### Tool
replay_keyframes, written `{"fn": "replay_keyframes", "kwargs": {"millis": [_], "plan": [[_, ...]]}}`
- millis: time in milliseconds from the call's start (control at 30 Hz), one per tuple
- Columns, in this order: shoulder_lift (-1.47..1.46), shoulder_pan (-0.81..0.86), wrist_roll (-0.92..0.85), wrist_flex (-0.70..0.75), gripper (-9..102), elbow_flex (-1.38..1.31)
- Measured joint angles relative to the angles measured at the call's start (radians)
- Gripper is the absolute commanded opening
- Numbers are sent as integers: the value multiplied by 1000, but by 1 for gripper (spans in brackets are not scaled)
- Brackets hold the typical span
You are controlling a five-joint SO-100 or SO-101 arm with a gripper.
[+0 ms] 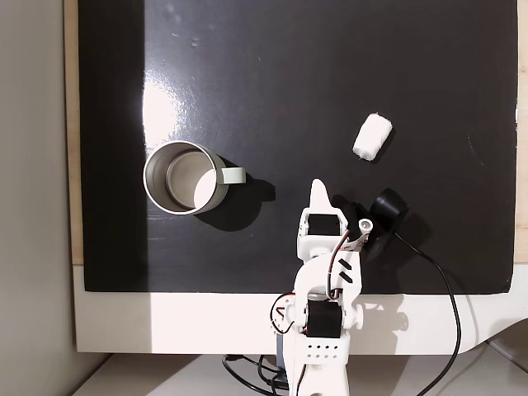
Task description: Grasp a gauze and put it in the cup.
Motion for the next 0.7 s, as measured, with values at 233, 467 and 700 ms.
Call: {"fn": "replay_keyframes", "kwargs": {"millis": [233, 467, 700], "plan": [[0, 0, 0, 0, 0, 0], [0, 0, 0, 0, 0, 0], [0, -5, -32, 0, 0, 0]]}}
